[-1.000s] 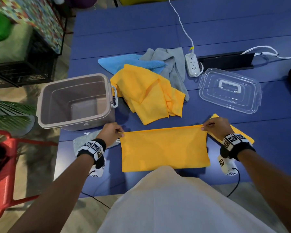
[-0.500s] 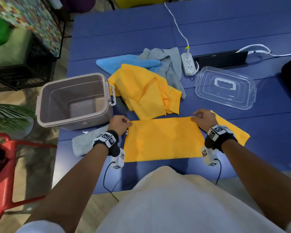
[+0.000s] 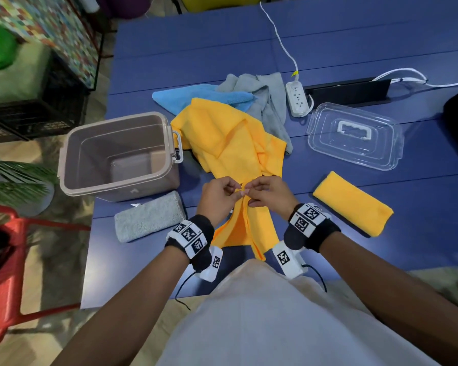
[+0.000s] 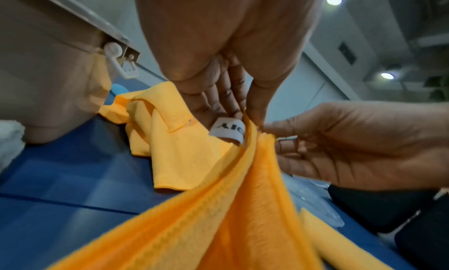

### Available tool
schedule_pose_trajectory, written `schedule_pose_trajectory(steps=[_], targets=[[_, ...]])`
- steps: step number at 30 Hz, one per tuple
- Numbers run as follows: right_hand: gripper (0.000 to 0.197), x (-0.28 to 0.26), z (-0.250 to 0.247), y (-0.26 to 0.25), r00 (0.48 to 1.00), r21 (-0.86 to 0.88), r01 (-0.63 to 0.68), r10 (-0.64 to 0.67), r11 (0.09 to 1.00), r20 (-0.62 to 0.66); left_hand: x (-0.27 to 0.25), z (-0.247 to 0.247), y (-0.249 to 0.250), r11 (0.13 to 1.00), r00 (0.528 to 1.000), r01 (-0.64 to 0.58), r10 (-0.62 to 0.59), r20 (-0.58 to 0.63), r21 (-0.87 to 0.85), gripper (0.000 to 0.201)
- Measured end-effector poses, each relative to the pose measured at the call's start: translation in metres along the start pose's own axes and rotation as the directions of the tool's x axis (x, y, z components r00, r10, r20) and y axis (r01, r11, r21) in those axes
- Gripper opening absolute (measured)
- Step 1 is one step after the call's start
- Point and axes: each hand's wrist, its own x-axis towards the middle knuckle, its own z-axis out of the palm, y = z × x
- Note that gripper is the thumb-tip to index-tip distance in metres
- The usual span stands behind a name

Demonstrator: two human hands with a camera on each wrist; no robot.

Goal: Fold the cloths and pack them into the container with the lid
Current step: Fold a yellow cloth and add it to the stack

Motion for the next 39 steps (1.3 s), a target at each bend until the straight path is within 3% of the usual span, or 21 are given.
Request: schedule_pose_trajectory(steps=[7, 10, 12, 13, 14, 16, 17, 20, 23, 26, 29, 31, 34, 36, 39], targets=[[0.016, -0.009, -0.001, -0.009, 0.998, 0.094, -0.043, 0.038, 0.995, 0.057, -0.013, 0.005, -0.001, 0.999, 0.999, -0.013, 0.011, -0.05, -0.042, 0.007], [0.017, -0.013, -0.003, -0.012, 0.997, 0.068, -0.037, 0.032, 0.997, 0.07, -0.018, 0.005, 0.0, 1.0, 0.999, -0.027, 0.027, -0.028, 0.003, 0.017], [0.022, -0.014, -0.006, -0.014, 0.995, -0.026, 0.007, -0.004, 1.0, 0.102, -0.02, 0.003, 0.001, 0.995, 0.997, -0.076, 0.077, -0.015, 0.065, 0.017], [0.029, -0.013, -0.008, -0.014, 0.993, -0.171, 0.08, -0.063, 0.982, 0.102, -0.02, 0.0, 0.002, 0.99, 0.995, -0.102, 0.103, -0.005, 0.096, 0.014], [0.038, -0.011, -0.011, -0.015, 0.984, -0.377, 0.172, -0.145, 0.91, 0.099, -0.02, -0.003, 0.004, 0.984, 0.991, -0.132, 0.131, 0.012, 0.12, 0.012], [0.057, -0.005, -0.019, -0.016, 0.953, -0.718, 0.28, -0.273, 0.637, 0.13, -0.021, -0.011, 0.01, 0.964, 0.975, -0.22, 0.211, 0.076, 0.147, 0.01], [0.062, -0.001, -0.024, -0.017, 0.934, -0.778, 0.326, -0.309, 0.537, 0.178, -0.022, -0.015, 0.014, 0.949, 0.959, -0.273, 0.258, 0.114, 0.156, 0.012], [0.059, 0.009, -0.033, -0.017, 0.874, -0.803, 0.473, -0.31, 0.364, 0.375, -0.025, -0.031, 0.026, 0.897, 0.909, -0.401, 0.366, 0.196, 0.184, 0.015], [0.048, 0.016, -0.04, -0.015, 0.851, -0.828, 0.505, -0.301, 0.243, 0.431, -0.027, -0.048, 0.035, 0.845, 0.867, -0.487, 0.436, 0.242, 0.222, 0.017], [0.044, 0.016, -0.047, -0.016, 0.823, -0.823, 0.531, -0.351, 0.201, 0.446, -0.031, -0.063, 0.04, 0.814, 0.851, -0.522, 0.477, 0.22, 0.254, 0.017], [0.049, 0.016, -0.062, -0.012, 0.872, -0.865, 0.464, -0.268, 0.189, 0.409, -0.028, -0.079, 0.037, 0.816, 0.867, -0.499, 0.477, 0.146, 0.292, 0.02], [0.046, 0.014, -0.071, -0.01, 0.883, -0.854, 0.446, -0.286, 0.268, 0.372, -0.023, -0.086, 0.03, 0.814, 0.897, -0.442, 0.415, 0.155, 0.376, 0.029], [0.026, 0.008, -0.077, -0.019, 0.881, -0.774, 0.453, -0.355, 0.442, 0.313, -0.013, -0.089, 0.021, 0.745, 0.926, -0.374, 0.335, 0.175, 0.553, 0.035], [0.017, 0.002, -0.076, -0.027, 0.836, -0.74, 0.5, -0.473, 0.451, 0.277, -0.007, -0.09, 0.021, 0.721, 0.933, -0.345, 0.332, 0.136, 0.601, 0.031], [0.017, -0.012, -0.076, -0.04, 0.685, -0.758, 0.524, -0.721, 0.389, 0.103, 0.001, -0.096, 0.024, 0.755, 0.904, -0.348, 0.427, -0.015, 0.556, 0.023]])
